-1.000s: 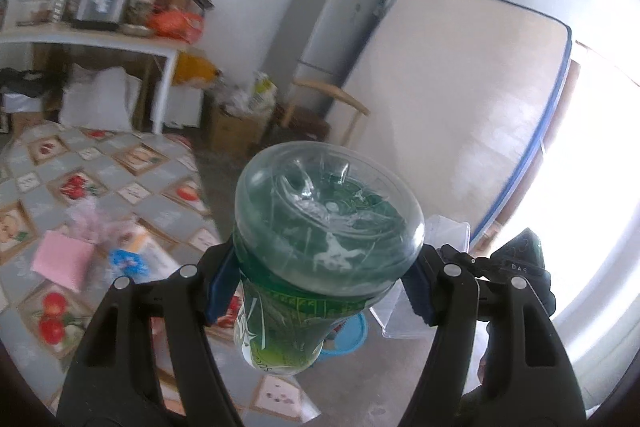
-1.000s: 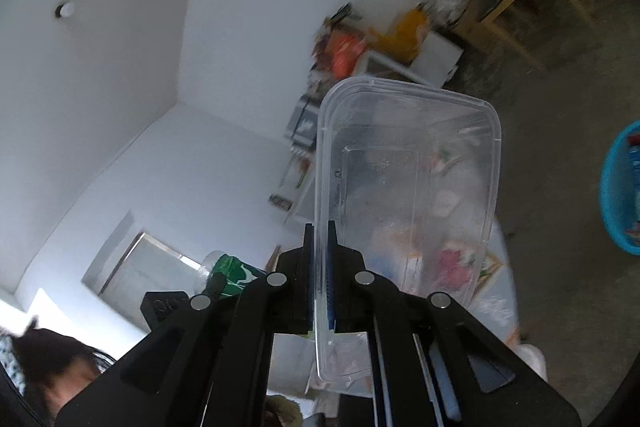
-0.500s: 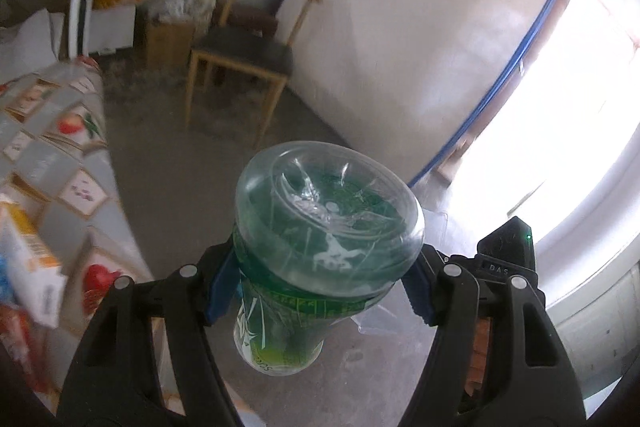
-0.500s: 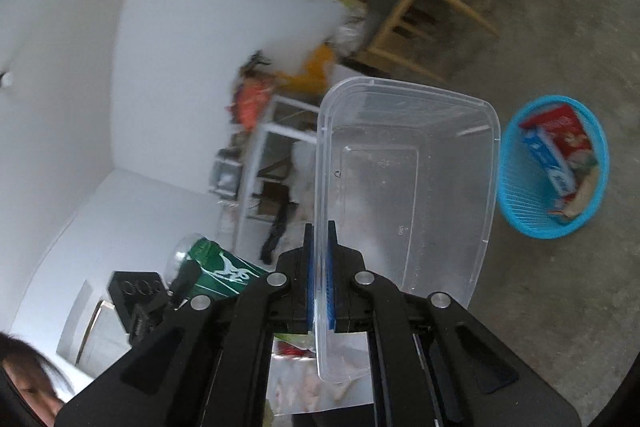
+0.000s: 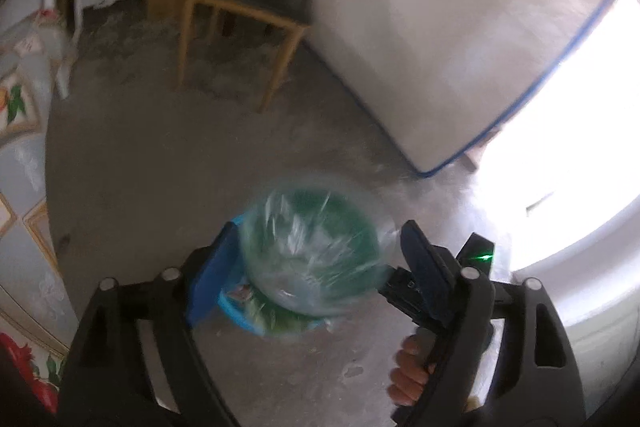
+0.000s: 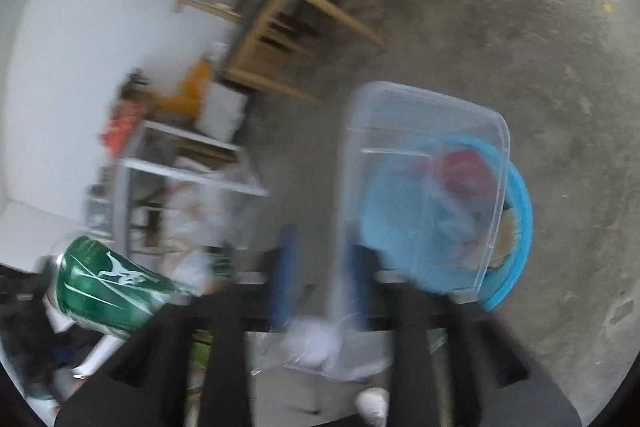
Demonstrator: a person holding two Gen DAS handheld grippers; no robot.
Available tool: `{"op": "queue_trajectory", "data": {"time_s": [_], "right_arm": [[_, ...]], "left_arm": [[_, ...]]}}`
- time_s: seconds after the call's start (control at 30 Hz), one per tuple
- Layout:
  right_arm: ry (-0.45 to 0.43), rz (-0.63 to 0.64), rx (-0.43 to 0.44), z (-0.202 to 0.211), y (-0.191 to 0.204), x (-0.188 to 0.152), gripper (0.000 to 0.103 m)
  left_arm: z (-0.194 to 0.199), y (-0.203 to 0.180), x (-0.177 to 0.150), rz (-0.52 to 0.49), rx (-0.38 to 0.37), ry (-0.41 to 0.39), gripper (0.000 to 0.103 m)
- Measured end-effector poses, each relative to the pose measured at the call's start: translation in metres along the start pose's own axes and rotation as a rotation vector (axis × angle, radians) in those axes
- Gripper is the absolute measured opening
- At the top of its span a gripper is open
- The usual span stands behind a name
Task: Collect trash
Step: 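Open the left tool to drop the bottle while the right tool drops the container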
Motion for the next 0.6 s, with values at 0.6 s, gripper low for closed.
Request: {"op": "queue_trajectory", "data": {"time_s": [0.6], "right_arm": [[0.084, 0.01, -0.003, 0.005, -0.033, -0.056, 0.053]], "left_arm": [[0.116, 0.037, -0.04, -0.02, -0.003, -0.077, 0.079]]}}
Point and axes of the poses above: each gripper's, at about its wrist camera, not at the fingertips, and z roughly against the way its jaws point, y to its left, x to its top, the point moved 10 cm from there along -z, roughly the way its jaws point, and after that the axes turned 2 degrees about -y, right-handed, at the moved point
